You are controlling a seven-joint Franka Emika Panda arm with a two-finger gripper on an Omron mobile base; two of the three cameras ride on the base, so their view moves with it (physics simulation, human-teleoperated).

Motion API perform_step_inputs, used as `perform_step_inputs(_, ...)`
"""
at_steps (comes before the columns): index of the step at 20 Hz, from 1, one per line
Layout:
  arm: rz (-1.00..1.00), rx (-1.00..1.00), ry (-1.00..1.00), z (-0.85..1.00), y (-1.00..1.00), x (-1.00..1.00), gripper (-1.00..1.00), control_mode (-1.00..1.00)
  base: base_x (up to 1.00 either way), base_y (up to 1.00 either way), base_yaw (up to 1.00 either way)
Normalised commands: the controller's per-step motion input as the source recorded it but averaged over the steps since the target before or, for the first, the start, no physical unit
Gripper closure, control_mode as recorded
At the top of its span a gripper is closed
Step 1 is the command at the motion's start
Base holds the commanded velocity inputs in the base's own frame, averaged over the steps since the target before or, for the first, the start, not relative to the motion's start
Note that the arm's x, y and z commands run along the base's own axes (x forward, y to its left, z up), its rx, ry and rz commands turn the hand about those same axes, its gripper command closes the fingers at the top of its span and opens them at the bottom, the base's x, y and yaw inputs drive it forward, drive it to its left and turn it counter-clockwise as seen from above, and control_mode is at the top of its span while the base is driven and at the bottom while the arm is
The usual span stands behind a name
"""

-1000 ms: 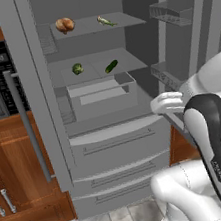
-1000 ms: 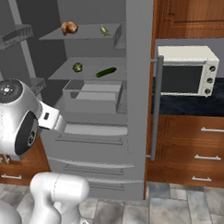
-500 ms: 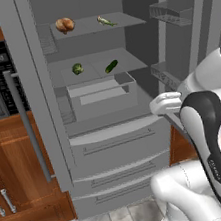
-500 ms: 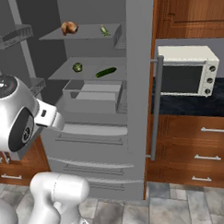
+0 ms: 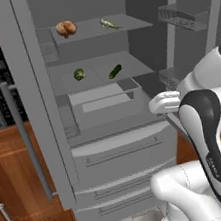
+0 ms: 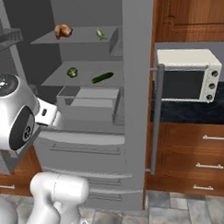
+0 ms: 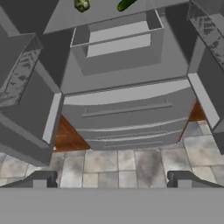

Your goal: Gather the cucumber and broccoli from the fridge and place them on a tray on the dining counter. Then gather the chicken drumstick and fish from the fridge and place them on the other tray.

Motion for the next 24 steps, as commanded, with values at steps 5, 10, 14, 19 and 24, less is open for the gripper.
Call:
perform_step_inputs(5, 0.00, 0.00, 0.00, 0.00, 0.00, 0.00, -1.00, 1.00, 0.75, 0.33, -0.11)
perform_step_inputs(10, 0.00, 0.00, 0.00, 0.00, 0.00, 0.00, -1.00, 1.00, 0.49, 0.58, -0.18)
perform_step_inputs(14, 0.00, 0.00, 0.00, 0.00, 0.00, 0.00, -1.00, 1.00, 0.40, 0.24, -0.11)
perform_step_inputs(19, 0.00, 0.00, 0.00, 0.00, 0.00, 0.00, -1.00, 1.00, 0.10, -0.14, 0.00)
perform_step_inputs(24, 0.00, 0.00, 0.00, 0.00, 0.00, 0.00, -1.00, 1.00, 0.30, -0.27, 0.00)
